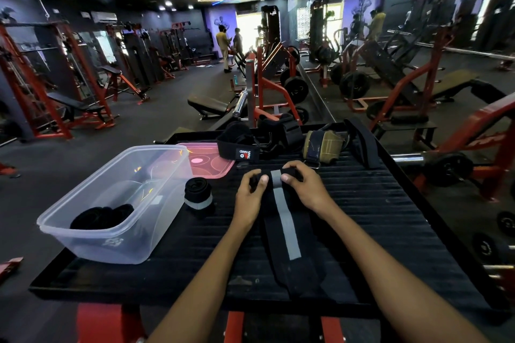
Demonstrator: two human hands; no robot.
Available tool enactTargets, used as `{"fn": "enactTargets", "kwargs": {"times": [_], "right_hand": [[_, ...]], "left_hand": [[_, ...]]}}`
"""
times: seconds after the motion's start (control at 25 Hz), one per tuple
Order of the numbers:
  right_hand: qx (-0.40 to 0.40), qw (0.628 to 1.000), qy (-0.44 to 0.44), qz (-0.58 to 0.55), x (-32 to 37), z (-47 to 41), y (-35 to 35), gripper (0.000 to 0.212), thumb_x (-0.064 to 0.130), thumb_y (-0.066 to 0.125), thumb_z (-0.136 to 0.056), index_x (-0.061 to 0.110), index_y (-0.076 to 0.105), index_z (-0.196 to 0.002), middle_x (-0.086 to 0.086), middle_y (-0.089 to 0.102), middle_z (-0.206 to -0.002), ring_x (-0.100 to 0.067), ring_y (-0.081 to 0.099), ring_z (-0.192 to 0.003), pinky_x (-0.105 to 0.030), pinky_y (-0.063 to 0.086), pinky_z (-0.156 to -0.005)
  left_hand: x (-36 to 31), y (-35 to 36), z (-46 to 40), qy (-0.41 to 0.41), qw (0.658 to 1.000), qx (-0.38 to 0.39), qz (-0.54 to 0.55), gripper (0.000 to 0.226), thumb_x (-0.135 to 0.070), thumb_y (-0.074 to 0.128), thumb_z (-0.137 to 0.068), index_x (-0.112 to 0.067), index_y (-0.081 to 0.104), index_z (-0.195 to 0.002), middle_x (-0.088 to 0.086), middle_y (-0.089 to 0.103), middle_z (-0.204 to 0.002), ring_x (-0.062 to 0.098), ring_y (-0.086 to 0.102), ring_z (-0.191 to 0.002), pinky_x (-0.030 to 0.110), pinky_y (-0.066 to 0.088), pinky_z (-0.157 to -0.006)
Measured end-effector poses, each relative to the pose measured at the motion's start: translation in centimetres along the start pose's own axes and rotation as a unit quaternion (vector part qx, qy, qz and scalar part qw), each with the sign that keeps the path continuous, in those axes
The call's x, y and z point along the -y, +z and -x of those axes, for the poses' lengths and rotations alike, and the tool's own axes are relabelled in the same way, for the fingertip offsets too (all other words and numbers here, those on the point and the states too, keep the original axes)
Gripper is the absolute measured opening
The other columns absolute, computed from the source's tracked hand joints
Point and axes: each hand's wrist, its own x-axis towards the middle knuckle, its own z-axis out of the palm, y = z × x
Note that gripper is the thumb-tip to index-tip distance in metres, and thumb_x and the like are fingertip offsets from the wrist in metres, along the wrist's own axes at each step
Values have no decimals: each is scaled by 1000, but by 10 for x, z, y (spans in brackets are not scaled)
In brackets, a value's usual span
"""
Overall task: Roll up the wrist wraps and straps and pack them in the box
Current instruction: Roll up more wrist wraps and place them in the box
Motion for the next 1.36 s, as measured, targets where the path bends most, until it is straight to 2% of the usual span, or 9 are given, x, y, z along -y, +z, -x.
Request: {"fn": "enactTargets", "kwargs": {"times": [0.12, 0.28, 0.44, 0.56, 0.68, 0.84, 1.0, 1.12, 1.36], "right_hand": [[29, 999, 5, 16, -1, 3, 1, 19, 9, 61, -88, 8, 60, -107, 1, 60, -101, -12, 54, -96, -21, 40, -83], [32, 998, 55, 28, -4, 1, 2, 25, 30, 58, -92, 11, 63, -107, 1, 63, -101, -11, 56, -94, -16, 41, -74], [29, 998, 32, 45, -2, 2, 1, 19, 16, 61, -89, 8, 62, -106, 1, 61, -99, -12, 55, -93, -7, 39, -69], [37, 998, 28, 43, 0, 4, 3, 23, 23, 62, -89, 9, 62, -107, 2, 62, -101, -12, 57, -95, -12, 41, -74], [34, 995, 70, 61, 1, 5, 1, 35, 42, 54, -91, 11, 63, -106, 1, 64, -99, -12, 58, -93, -21, 41, -72], [49, 994, 61, 73, 2, 3, 0, 25, 28, 51, -95, 9, 58, -111, -1, 59, -101, -15, 54, -96, -25, 37, -78], [51, 996, 63, 32, 2, 5, 0, 27, 32, 53, -94, 13, 58, -113, 2, 59, -106, -13, 54, -100, -24, 38, -84], [46, 993, 99, 32, 0, 4, -1, 38, 45, 52, -92, 14, 60, -111, 0, 61, -107, -14, 56, -99, -25, 40, -82], [36, 996, 78, 15, 3, 3, -2, 25, 26, 53, -95, 11, 56, -115, 1, 57, -105, -13, 52, -98, -22, 39, -75]], "left_hand": [[3, 1, 0, -18, 999, -8, -40, 24, -19, 53, -94, -7, 53, -115, -1, 57, -105, 14, 54, -99, 6, 40, -74], [2, 1, 3, -7, 998, 9, -60, 28, -18, 55, -93, -8, 50, -119, -4, 54, -104, 10, 50, -93, 12, 41, -74], [9, 2, 0, -95, 995, 21, -36, 19, -32, 46, -97, -16, 51, -106, 1, 55, -92, 16, 50, -83, 28, 40, -70], [10, -1, -1, -91, 994, 15, -61, 15, -26, 43, -98, -15, 50, -105, 2, 55, -92, 19, 50, -87, 31, 40, -75], [2, -1, 5, -44, 997, 3, -69, 23, -20, 46, -97, -8, 50, -117, 1, 55, -102, 14, 50, -94, 25, 37, -82], [3, -1, 3, -86, 996, -5, -33, 30, -36, 46, -96, -13, 52, -113, 6, 58, -102, 16, 51, -91, 27, 39, -81], [1, -3, 3, -53, 997, -24, -55, 30, -24, 53, -94, -2, 55, -115, 2, 56, -103, 14, 51, -98, 8, 39, -72], [-3, -3, 4, -40, 999, -20, -23, 31, -18, 60, -90, -6, 54, -118, -1, 56, -108, 9, 50, -106, 15, 38, -84], [0, -1, 4, -72, 997, 20, -5, 33, -28, 48, -96, -8, 56, -121, 0, 60, -113, 15, 55, -109, 19, 43, -89]]}}
